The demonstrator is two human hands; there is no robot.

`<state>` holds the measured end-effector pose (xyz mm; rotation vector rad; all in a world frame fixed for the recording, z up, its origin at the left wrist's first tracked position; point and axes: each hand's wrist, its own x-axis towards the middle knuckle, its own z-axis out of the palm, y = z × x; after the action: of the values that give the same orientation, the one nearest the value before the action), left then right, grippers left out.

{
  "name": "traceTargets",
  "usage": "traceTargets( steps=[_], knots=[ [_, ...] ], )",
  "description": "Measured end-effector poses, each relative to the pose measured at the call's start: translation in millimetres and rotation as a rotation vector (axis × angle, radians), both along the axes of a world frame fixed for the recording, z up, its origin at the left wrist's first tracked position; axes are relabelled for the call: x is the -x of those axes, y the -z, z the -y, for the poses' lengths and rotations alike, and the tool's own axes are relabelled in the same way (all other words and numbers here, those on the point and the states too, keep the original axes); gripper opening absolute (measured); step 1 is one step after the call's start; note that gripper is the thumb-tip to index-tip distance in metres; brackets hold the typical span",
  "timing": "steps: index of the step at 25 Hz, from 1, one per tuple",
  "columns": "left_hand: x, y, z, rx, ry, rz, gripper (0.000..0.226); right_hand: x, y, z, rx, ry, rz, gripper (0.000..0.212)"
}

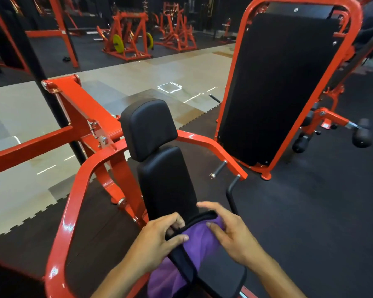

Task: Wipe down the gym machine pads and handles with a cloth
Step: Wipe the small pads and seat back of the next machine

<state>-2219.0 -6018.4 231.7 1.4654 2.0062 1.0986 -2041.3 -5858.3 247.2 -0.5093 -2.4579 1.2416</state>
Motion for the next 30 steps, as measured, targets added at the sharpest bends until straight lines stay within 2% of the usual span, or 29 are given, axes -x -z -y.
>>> traceTargets(
  steps=[1, 3, 5, 6, 8, 12, 15, 17, 19, 21, 23, 25, 27, 29, 30],
  knots=[
    [2, 3, 1, -0.017, -0.045, 0.008, 0.023, -1, -1, 0, -0.11, -0.064, 0.033, 0.044],
    [9, 5, 4, -0.024, -0.104, 0.034, 0.022, -1, -2, -4, -0.282, -0.109, 0.091, 0.029],
    [14, 7, 9, -0.031, -0.073, 0.009, 0.026, -1, -10, -9, -0.397, -0.049, 0.134, 0.012],
    [13, 10, 11, -0.036, -0.051, -0.022, 0.029, -1, -14, -10, -0.445, -0.008, 0.149, 0.015],
    [10, 17, 12, -0.047, -0.069, -0.055, 0.032, -4, -20, -12, -0.462, 0.054, 0.147, 0.019],
    [5, 15, 2, -0.117, -0.119, -0.044, 0.034, -9, -35, -12, -0.434, 0.066, 0.141, 0.012],
    [6, -1, -10, -0.199, -0.136, 0.041, 0.033, -17, -46, -19, -0.392, 0.151, 0.107, 0.017],
    [9, -10, -18, -0.28, -0.165, 0.29, 0.034, -17, -59, -22, -0.296, 0.161, 0.064, 0.023],
    [5, -5, -26, -0.315, -0.155, 0.645, 0.056, -11, -74, -24, -0.134, 0.115, -0.009, 0.027],
    [-13, 16, -33, -0.184, -0.089, 0.878, 0.07, 2, -85, -28, 0.061, 0.06, -0.086, 0.031],
    [-29, 32, -39, -0.071, -0.075, 0.965, 0.058, 13, -86, -40, 0.199, 0.145, -0.213, 0.031],
    [-38, 34, -46, -0.057, -0.133, 1.002, 0.041, 9, -60, -54, 0.459, 0.252, -0.257, 0.03],
    [-39, 32, -52, -0.038, -0.199, 1.032, 0.035, -7, -8, -47, 0.776, 0.16, -0.056, 0.044],
    [-35, 33, -50, -0.019, -0.224, 1.118, 0.036, -25, 43, -22, 0.886, 0.064, 0.143, 0.052],
    [-30, 38, -47, 0.032, -0.217, 1.123, 0.038, -27, 60, -12, 0.911, 0.051, 0.152, 0.052]
  ],
)
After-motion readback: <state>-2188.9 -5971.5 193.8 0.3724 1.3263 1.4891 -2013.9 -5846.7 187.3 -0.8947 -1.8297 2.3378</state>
